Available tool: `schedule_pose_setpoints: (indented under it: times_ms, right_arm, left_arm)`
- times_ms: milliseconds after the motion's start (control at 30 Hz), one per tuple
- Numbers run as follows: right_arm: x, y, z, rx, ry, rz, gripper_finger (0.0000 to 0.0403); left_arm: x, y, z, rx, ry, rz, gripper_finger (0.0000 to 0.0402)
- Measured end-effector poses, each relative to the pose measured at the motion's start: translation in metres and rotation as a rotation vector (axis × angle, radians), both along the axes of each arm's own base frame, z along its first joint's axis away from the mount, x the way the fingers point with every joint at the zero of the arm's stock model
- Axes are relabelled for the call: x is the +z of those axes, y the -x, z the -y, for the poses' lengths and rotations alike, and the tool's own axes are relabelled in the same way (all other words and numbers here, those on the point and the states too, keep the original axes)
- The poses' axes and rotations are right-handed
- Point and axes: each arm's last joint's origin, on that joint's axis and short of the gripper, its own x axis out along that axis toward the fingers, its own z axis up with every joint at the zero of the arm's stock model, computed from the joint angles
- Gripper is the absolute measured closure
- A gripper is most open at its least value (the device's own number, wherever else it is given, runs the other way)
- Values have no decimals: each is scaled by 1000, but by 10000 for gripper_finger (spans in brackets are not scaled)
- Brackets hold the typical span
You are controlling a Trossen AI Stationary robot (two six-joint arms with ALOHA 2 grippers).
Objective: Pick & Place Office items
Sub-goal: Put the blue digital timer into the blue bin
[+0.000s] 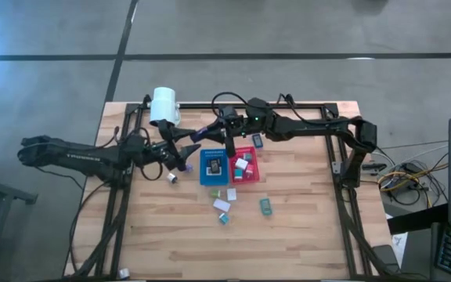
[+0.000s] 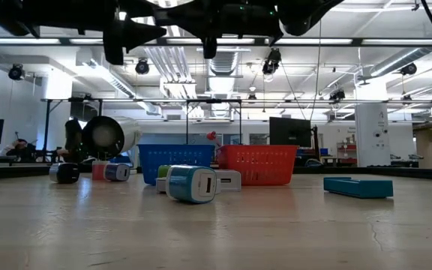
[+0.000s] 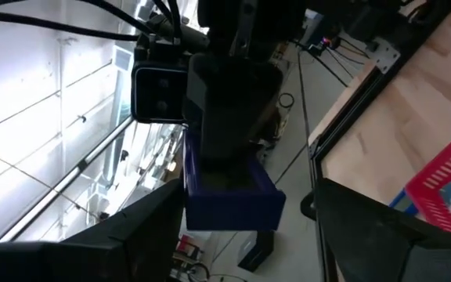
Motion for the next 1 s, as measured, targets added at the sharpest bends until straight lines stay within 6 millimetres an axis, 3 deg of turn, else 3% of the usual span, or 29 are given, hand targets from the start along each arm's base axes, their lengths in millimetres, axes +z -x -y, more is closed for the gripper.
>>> schedule_pose_setpoints:
  times_ms: [367, 500, 733, 1000]
  right_arm:
    - [-2, 0, 0, -2, -1, -6, 349]
    - [-2, 0, 0, -2, -2, -7, 349]
    - [-2, 0, 1, -9, -7, -7, 349]
    - [-3, 0, 0, -4, 6, -15, 348]
  left_arm:
    - [3, -5, -1, 19, 9, 25, 124]
    - [4, -5, -1, 44, 11, 44, 153]
    - [4, -5, -2, 48, 11, 41, 240]
    - [3, -5, -2, 50, 7, 32, 242]
